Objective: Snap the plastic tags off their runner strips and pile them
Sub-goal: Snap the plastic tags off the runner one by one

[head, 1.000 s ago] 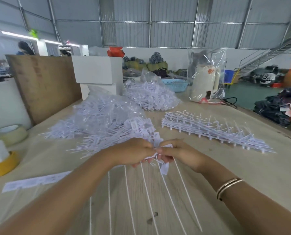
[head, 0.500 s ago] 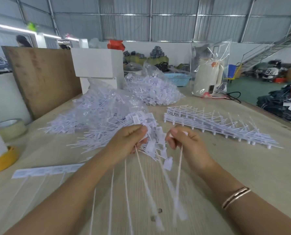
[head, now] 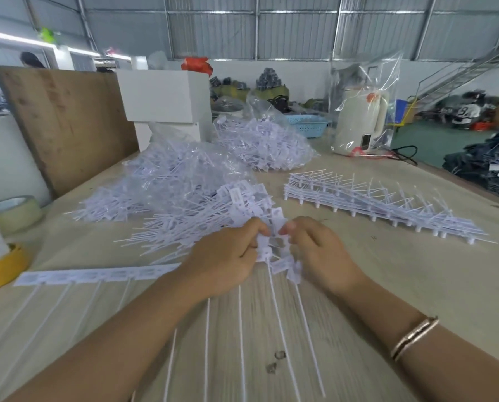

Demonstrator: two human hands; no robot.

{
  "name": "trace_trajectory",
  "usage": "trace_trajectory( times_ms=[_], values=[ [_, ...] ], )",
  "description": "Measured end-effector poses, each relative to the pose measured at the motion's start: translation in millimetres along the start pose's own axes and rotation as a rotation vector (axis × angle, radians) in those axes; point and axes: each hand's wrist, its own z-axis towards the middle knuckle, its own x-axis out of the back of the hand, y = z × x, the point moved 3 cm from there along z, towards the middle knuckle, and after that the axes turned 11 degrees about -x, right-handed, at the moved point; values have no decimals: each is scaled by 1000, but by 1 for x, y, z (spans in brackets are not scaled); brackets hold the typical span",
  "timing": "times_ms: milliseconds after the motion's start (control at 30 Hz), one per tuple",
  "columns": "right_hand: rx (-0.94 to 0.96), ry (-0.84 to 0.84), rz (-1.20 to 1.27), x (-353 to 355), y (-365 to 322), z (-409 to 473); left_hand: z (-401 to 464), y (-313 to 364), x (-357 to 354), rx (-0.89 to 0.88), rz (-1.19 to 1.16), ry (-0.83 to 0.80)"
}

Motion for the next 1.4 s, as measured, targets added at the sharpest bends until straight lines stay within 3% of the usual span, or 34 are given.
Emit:
trace_trajectory(
  times_ms=[67,233,400,600,833,1000,1100,1167,1267,1333,1400],
  values=[
    [4,-55,159,-3,-7,-4,0,3,-4,-26,-41,19],
    [115,-190,30,-13,-11,-7,-2,8,-2,-71,-178,91],
    [98,-193,154,-7,-5,-3,-5,-5,10,-5,-30,-3],
    [22,-436,192,-14,-6,-8,-7,-3,6,11,-364,-24],
    [134,-283,436,-10,-14,-10,-3,6,7,-8,-727,151],
    [193,-240,465,-9,-21,-14,-2,8,5,-51,-752,192],
    [116,-116,601,4,-15,-9,-3,0,12,-20,-767,299],
    [110,-129,465,8,-9,-4,-4,-4,18,-16,-728,302],
    [134,-212,106,1,-1,4,-5,-7,15,-14,-432,199],
    [137,-179,-62,-6,2,8,-5,-7,10,-10,-249,147],
    [101,-145,-179,-11,5,9,-5,-6,8,11,-209,136]
  ],
)
